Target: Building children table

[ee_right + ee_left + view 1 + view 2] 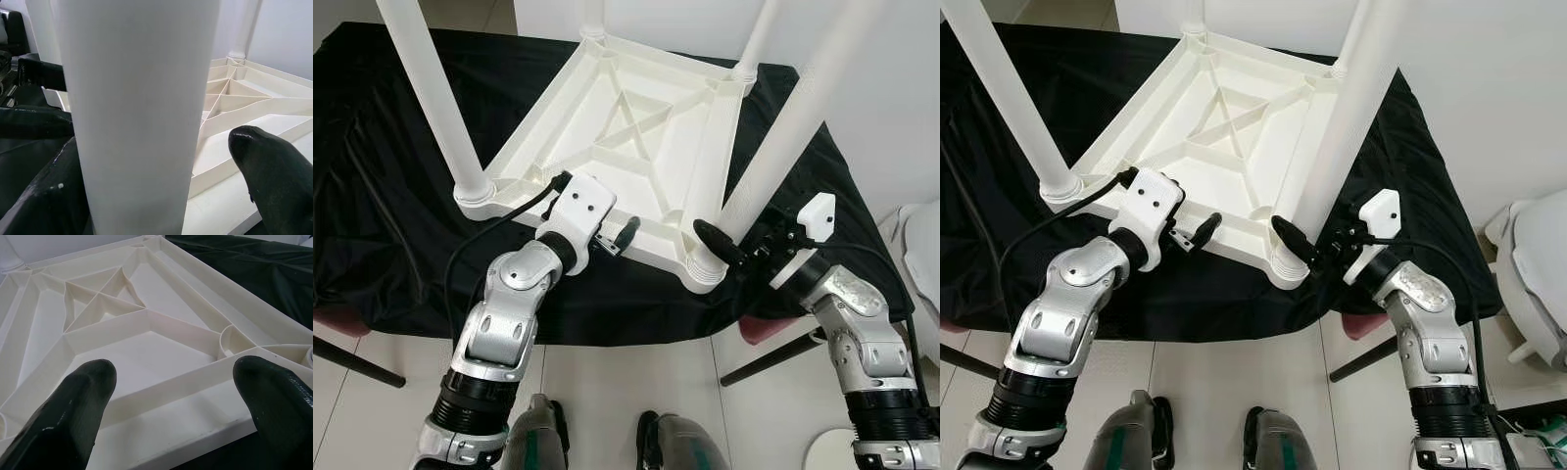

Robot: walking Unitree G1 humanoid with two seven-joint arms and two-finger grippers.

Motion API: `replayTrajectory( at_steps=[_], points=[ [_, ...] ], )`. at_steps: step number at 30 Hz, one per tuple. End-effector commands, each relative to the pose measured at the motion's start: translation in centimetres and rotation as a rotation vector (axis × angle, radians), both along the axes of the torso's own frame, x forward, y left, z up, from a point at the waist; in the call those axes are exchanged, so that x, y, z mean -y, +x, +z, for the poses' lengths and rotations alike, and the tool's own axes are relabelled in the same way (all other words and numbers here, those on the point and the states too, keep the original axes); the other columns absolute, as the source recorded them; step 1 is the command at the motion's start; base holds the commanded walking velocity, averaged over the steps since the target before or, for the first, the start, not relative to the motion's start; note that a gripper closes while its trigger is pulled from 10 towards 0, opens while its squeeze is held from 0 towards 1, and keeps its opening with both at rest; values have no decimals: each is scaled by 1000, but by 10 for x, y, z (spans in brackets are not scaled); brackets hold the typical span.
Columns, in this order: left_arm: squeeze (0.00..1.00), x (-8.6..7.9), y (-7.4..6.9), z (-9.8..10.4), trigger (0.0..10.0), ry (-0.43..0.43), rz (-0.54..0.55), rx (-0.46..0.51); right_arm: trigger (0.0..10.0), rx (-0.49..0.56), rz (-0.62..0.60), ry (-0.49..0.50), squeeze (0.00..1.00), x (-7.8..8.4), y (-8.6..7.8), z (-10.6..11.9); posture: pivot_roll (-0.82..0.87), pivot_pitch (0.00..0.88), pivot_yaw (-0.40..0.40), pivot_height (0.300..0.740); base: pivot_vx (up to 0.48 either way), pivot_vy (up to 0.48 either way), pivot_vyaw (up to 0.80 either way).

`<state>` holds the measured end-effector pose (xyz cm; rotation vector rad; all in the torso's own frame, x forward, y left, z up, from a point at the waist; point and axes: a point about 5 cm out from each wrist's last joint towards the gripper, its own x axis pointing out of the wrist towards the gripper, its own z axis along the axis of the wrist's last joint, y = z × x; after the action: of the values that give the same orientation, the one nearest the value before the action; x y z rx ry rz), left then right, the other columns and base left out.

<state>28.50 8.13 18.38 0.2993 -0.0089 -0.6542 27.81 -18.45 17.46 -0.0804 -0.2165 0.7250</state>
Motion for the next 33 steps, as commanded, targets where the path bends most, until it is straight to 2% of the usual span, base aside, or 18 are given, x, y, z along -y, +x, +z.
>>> replayTrajectory(
  at_steps=[1, 10, 11, 15, 17, 20, 26, 28, 33],
  points=[
    [0, 0, 1, 2, 10000, -18, 38, -1, 10000, 11, -83, 6, 0, 13, 5, 3, -77, 88, -43, 740, 0, 0, 0],
    [0, -4, 0, 1, 10000, -27, 66, -1, 10000, 27, -134, 3, 0, 25, 9, 7, -67, 86, -49, 740, 0, 0, 0],
    [0, -4, 0, 0, 10000, -29, 71, -2, 10000, 8, -163, 19, 0, 30, 12, 5, -63, 81, -50, 740, 0, 0, 0],
    [0, -4, -1, -2, 10000, -32, 71, -13, 10000, -15, -150, 21, 0, 32, 11, 2, -60, 74, -49, 740, 0, 0, 0],
    [0, -4, -2, -3, 10000, -30, 70, -13, 10000, -31, -125, 20, 0, 30, 10, 0, -61, 70, -48, 740, 0, 0, 0],
    [0, -4, -2, -5, 10000, -28, 82, -21, 10000, -52, -30, 2, 0, 16, 6, -4, -61, 61, -50, 740, 0, 0, 0],
    [0, -5, -1, -5, 10000, -21, 101, -19, 10000, -77, 34, -1, 0, 2, 6, -6, -62, 52, -46, 740, 0, 0, 0],
    [0, -5, -2, -4, 10000, -29, 111, -23, 10000, -83, 112, -19, 0, -7, 6, -8, -55, 32, -46, 740, 0, 0, 0],
    [0, -5, -3, -3, 10000, -31, 116, -18, 10000, -84, 155, -31, 0, -8, 6, -7, -51, 21, -48, 740, 0, 0, 0]
  ],
)
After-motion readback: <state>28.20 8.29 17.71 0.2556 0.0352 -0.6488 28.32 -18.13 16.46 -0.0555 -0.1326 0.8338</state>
